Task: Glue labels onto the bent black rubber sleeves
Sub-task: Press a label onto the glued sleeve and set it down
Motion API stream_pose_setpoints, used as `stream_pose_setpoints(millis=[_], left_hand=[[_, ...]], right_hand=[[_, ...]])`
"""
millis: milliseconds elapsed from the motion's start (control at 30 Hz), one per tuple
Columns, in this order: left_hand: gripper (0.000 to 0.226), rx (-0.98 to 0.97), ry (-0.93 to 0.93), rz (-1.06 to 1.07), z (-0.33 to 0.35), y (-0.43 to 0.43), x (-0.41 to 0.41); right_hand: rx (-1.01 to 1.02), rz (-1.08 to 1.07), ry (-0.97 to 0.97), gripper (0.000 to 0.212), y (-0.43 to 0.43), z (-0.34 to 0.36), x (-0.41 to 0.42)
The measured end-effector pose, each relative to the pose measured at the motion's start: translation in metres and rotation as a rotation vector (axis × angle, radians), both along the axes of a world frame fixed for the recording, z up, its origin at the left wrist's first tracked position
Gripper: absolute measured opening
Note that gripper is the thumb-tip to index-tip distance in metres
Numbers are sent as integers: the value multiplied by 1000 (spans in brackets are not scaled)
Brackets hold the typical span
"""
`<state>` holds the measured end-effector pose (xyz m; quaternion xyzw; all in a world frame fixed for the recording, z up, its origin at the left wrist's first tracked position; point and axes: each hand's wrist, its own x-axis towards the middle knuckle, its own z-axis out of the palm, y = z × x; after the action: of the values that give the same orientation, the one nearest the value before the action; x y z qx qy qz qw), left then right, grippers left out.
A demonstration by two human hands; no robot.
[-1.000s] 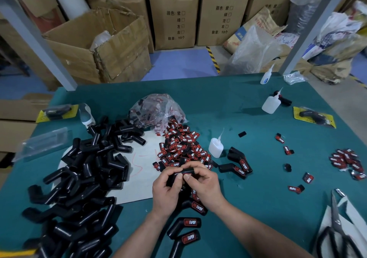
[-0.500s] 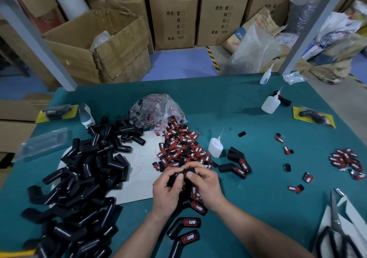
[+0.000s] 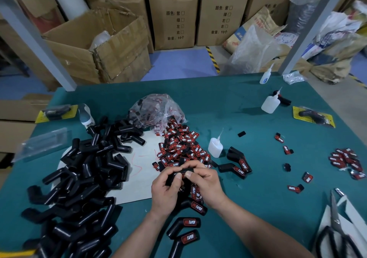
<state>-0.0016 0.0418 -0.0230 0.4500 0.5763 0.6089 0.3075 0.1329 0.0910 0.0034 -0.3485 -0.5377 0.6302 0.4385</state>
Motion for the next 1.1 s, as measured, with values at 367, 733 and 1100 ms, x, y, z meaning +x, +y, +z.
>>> stream_pose_setpoints(millis=[367, 733, 1100], left_hand=[[18, -23, -23, -5, -1, 0, 0], [10, -70, -129, -10, 2, 2, -1], [26, -86, -85, -125, 1, 1, 0]], right_hand=[[-34, 0, 0, 23, 2, -3, 0], [29, -79, -103, 17, 7, -10, 2], [-42, -138, -32, 26, 14, -23, 2]])
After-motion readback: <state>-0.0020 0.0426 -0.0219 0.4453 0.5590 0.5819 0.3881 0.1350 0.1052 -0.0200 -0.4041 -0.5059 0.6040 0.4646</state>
